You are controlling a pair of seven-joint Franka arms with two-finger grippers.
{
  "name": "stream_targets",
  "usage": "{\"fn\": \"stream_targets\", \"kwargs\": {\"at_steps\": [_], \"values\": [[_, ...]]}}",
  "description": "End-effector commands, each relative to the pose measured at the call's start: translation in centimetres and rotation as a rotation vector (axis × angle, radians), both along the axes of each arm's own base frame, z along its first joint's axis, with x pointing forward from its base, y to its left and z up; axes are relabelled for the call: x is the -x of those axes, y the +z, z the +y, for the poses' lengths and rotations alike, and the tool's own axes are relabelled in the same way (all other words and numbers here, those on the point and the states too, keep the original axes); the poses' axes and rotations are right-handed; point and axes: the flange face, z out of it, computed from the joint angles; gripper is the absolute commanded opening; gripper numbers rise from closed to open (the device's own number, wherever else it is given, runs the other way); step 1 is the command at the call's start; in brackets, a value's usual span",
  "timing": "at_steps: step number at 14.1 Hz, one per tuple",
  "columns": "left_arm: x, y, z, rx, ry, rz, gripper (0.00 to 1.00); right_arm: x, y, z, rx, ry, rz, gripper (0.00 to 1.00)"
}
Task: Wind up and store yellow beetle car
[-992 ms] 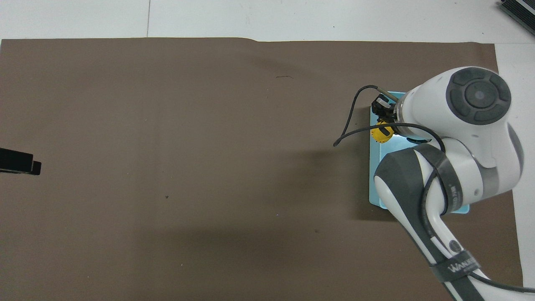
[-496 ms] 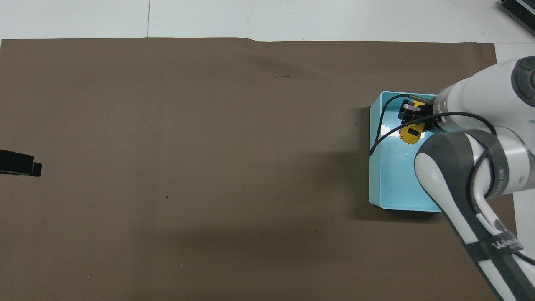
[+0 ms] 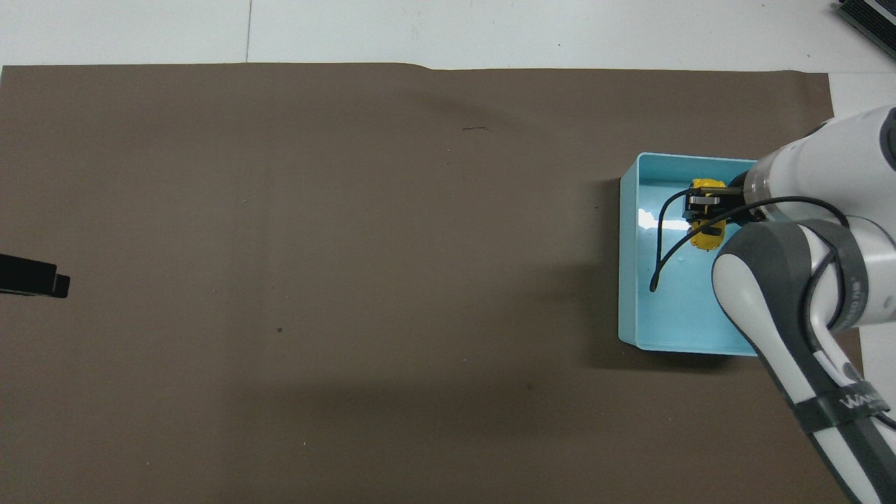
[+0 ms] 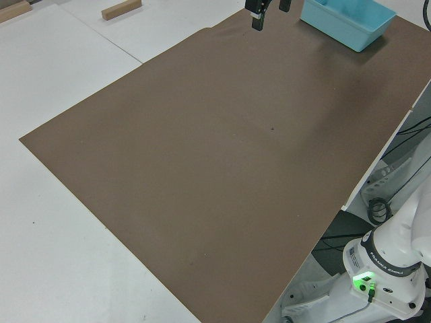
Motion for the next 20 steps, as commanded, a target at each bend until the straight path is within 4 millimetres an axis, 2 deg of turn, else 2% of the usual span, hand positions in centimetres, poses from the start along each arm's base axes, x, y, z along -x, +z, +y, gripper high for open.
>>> {"fn": "stream_targets", "kwargs": {"at_steps": [1,4,8,11,14,17,20], "values": [[1.0,0.1,0.4,-0.019,-0.003,0.002,1.00,2.1,-1.1,-0.9,-0.018,0.069,-0.028,0.00],[0.9,0.1,0.4,-0.019,0.002,-0.001,1.00,3.5,-3.5,-2.5,-0.028,0.120,-0.040,0.00],[0.9,0.1,0.0,-0.020,0.021,-0.004,1.00,5.8,-8.0,-3.8,-0.065,0.086,-0.077,0.00],[1.2,-0.1,0.1,-0.021,0.026,0.000,1.00,6.5,-9.7,-5.3,-0.059,0.125,-0.095,0.00],[1.2,-0.5,-0.1,-0.025,0.017,0.013,1.00,7.2,-11.4,-5.3,-0.059,0.131,-0.104,0.00],[1.1,-0.7,0.2,-0.033,0.024,0.011,1.00,8.1,-14.3,-5.2,-0.058,0.134,-0.118,0.00],[1.2,-0.7,0.5,-0.031,0.036,0.015,1.00,8.1,-16.6,-5.3,-0.063,0.133,-0.119,0.00]]}}
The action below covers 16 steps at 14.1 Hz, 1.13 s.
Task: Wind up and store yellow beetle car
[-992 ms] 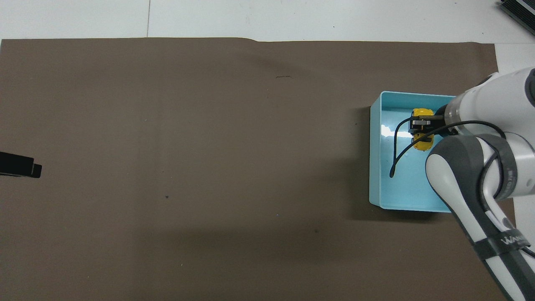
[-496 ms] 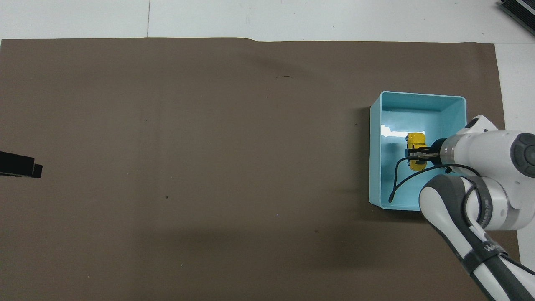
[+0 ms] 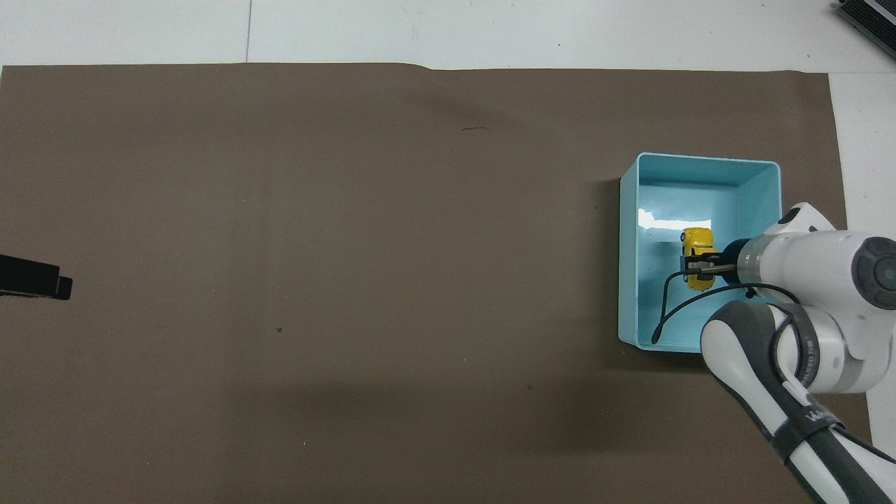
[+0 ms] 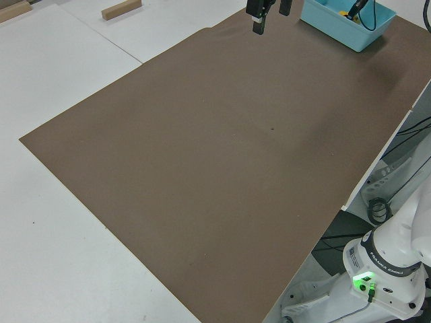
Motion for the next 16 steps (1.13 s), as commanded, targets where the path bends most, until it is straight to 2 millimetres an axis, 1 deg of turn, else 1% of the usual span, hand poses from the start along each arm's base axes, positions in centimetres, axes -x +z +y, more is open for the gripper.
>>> {"fn": "stream_targets", "kwargs": {"at_steps": [1,2,3,4,5,7,8,11,12,14,15,16], "values": [[1.0,0.0,0.4,-0.022,0.017,-0.001,1.00,0.2,-2.0,-0.3,-0.017,0.013,-0.002,0.00],[1.0,0.0,0.4,-0.022,0.017,-0.001,1.00,0.2,-2.8,-0.4,-0.018,0.011,-0.010,0.00],[1.0,0.0,0.4,-0.023,0.017,0.000,1.00,0.2,-3.1,-0.3,-0.018,0.011,-0.013,0.18],[1.0,0.0,0.4,-0.022,0.014,0.005,1.00,0.0,-3.0,0.0,-0.021,0.003,-0.018,0.99],[1.1,0.0,0.5,-0.022,0.014,0.006,1.00,-0.3,-2.5,-0.1,-0.016,0.019,-0.025,1.00],[1.1,0.1,0.5,-0.023,0.013,0.005,1.00,-1.1,-0.2,0.1,-0.014,0.024,-0.025,1.00],[1.1,0.1,0.5,-0.023,0.010,0.004,1.00,-1.7,1.3,0.1,-0.016,0.021,-0.005,1.00],[1.1,0.1,0.5,-0.023,0.010,0.006,1.00,-4.5,6.7,-0.7,-0.020,0.016,0.047,1.00],[1.1,0.1,0.5,-0.023,0.010,0.006,1.00,-5.3,8.2,-0.7,-0.021,0.016,0.054,1.00],[1.0,0.1,0.5,-0.023,0.011,0.005,1.00,-6.2,10.5,-1.0,-0.010,0.017,0.034,1.00],[1.0,0.1,0.5,-0.023,0.011,0.004,1.00,-6.4,11.1,-1.2,-0.009,0.014,0.025,1.00],[1.0,0.1,0.5,-0.023,0.014,0.003,1.00,-6.6,12.2,-1.9,-0.008,-0.001,0.015,1.00]]}}
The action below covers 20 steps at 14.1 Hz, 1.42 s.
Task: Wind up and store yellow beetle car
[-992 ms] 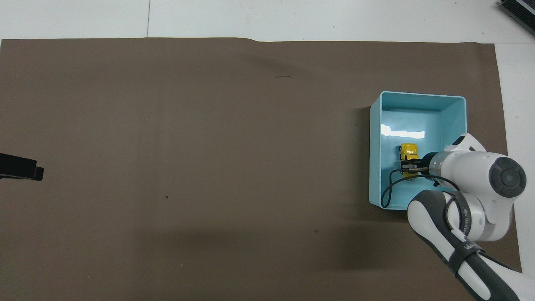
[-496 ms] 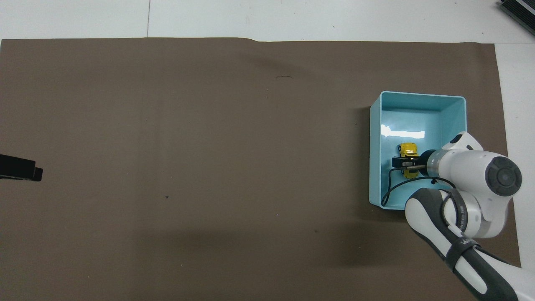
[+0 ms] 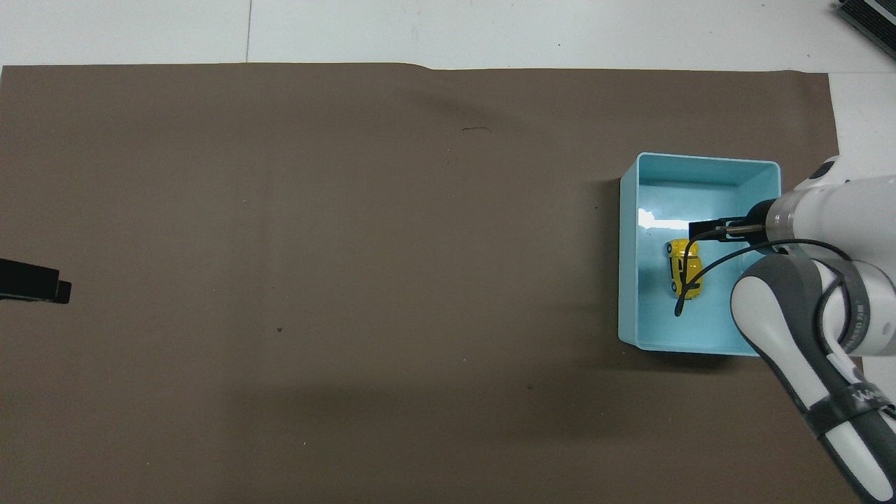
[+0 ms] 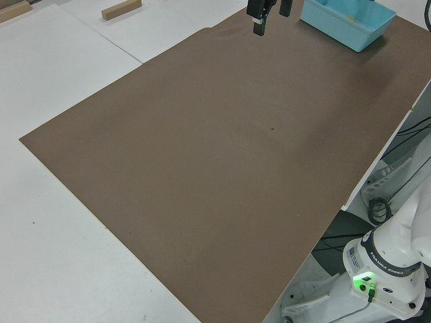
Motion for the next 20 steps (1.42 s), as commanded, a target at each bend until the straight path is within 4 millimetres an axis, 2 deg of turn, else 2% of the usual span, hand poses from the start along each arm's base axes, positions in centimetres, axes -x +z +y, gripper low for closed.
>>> {"fn": "stream_targets", "kwargs": {"at_steps": [1,3,6,10,13,15,20], "values": [[0.8,0.2,0.3,-0.021,0.011,-0.002,1.00,-0.8,2.8,-1.5,-0.012,-0.005,0.019,1.00],[0.5,0.2,0.4,-0.020,0.003,-0.012,1.00,-1.3,6.1,-1.8,-0.017,-0.040,0.077,1.00],[-0.5,0.6,0.4,-0.024,0.000,-0.039,1.00,-0.2,10.9,-1.3,0.005,-0.123,0.119,1.00],[-0.8,0.6,0.4,-0.021,-0.002,-0.048,1.00,2.6,15.3,-0.5,-0.012,-0.187,0.140,1.00],[-0.8,0.5,0.4,-0.018,0.000,-0.046,1.00,2.8,19.0,-1.0,-0.018,-0.194,0.187,1.00],[-0.8,0.4,0.4,-0.019,0.001,-0.040,1.00,2.8,20.5,-1.3,-0.025,-0.199,0.216,1.00],[-0.6,0.4,0.3,-0.018,0.007,-0.037,1.00,2.5,20.6,-1.2,-0.028,-0.199,0.216,1.00]]}}
